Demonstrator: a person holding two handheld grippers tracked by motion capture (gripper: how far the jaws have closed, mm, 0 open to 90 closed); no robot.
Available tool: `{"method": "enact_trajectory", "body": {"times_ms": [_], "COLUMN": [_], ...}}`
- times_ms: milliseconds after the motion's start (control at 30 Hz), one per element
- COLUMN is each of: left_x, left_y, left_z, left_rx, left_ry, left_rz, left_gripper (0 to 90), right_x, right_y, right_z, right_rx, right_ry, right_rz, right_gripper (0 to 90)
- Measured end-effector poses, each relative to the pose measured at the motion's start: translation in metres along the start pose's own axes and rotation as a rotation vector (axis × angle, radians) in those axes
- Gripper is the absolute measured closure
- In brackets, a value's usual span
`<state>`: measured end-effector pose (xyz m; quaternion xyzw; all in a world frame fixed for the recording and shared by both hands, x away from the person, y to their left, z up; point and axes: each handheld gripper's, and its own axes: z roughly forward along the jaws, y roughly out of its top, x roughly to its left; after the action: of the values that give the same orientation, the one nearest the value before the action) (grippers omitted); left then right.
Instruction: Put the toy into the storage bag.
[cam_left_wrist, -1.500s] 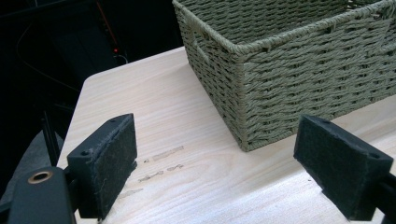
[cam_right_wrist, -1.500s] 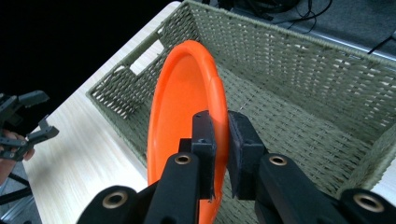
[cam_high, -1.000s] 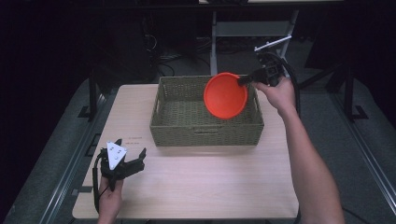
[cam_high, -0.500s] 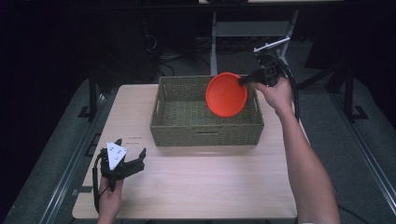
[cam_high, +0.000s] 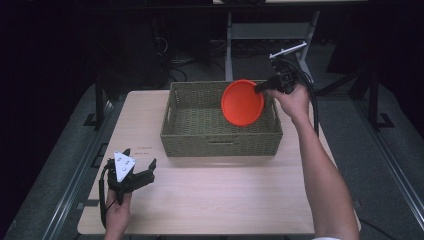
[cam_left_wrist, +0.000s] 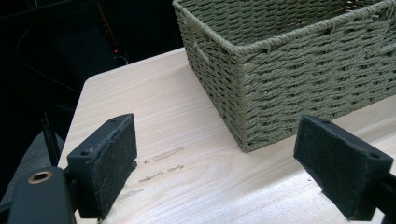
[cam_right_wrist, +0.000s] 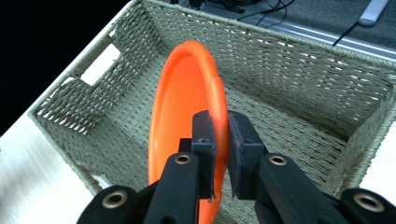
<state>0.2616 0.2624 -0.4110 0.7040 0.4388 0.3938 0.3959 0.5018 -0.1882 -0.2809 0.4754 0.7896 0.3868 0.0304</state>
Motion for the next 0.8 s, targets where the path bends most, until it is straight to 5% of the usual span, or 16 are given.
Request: {"method": "enact_trajectory", "body": {"times_ms": [800], "left_x": [-0.001], "left_y": [0.000], "left_z": [0.001], "left_rx": [0.002], "left_ry": [-0.001], "left_rz": [-0.001], "left_gripper": [12.8], "right_x": [-0.019], "right_y": [-0.022], "right_z": [0.031], "right_rx": [0.052], "right_ry": [-0.007], "right_rz": [0.064], "right_gripper": [81.7]}}
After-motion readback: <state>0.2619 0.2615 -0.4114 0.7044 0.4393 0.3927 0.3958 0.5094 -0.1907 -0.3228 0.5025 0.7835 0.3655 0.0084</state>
